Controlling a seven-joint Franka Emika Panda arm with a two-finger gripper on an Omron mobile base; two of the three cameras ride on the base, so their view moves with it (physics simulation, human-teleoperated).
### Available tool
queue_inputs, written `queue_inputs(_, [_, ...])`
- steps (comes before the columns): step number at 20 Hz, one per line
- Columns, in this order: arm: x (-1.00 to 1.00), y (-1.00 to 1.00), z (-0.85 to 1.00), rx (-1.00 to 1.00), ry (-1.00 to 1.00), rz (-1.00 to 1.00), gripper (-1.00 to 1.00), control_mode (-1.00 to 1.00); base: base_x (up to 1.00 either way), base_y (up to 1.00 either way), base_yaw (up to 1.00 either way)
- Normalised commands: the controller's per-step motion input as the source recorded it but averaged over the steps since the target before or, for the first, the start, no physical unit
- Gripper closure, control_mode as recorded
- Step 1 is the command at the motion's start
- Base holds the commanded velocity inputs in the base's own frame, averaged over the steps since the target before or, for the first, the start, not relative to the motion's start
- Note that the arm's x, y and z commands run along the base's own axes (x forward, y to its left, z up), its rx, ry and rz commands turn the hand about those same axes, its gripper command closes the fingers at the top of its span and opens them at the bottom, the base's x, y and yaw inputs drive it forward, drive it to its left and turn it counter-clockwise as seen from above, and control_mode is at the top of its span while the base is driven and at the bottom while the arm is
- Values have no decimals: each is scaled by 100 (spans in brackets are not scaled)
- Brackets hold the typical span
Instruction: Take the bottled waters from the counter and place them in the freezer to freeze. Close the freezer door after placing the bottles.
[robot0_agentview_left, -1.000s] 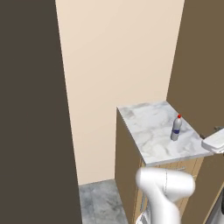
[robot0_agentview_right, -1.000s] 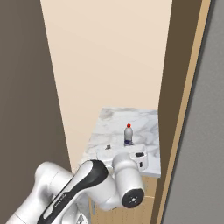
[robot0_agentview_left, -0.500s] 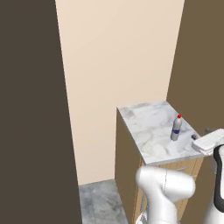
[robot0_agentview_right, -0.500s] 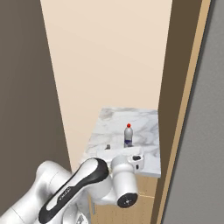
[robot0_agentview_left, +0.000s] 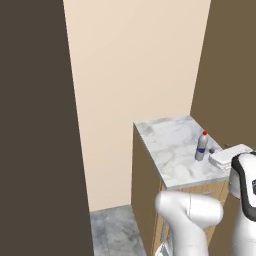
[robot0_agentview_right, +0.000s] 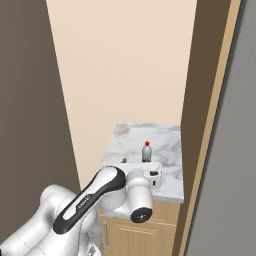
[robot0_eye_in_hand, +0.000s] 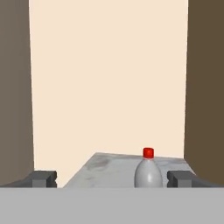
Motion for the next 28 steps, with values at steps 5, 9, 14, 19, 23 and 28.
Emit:
queue_inputs(5, [5,-38,-19,5,-1,0,-100,-100,0,0,0])
queue_inputs(9, [0,-32,-28,2,-1,0,-100,-100,0,0,0])
queue_inputs(14, [0,-4,-34,0,0,0,-100,-100,0,0,0])
queue_inputs(19, [0,0,-28,0,0,-1,-100,-100,0,0,0])
queue_inputs(23, [10,-2,-16,0,2,-4,-100,-100,0,0,0])
queue_inputs(28, [13,0,-13,0,8,-12,-100,-100,0,0,0])
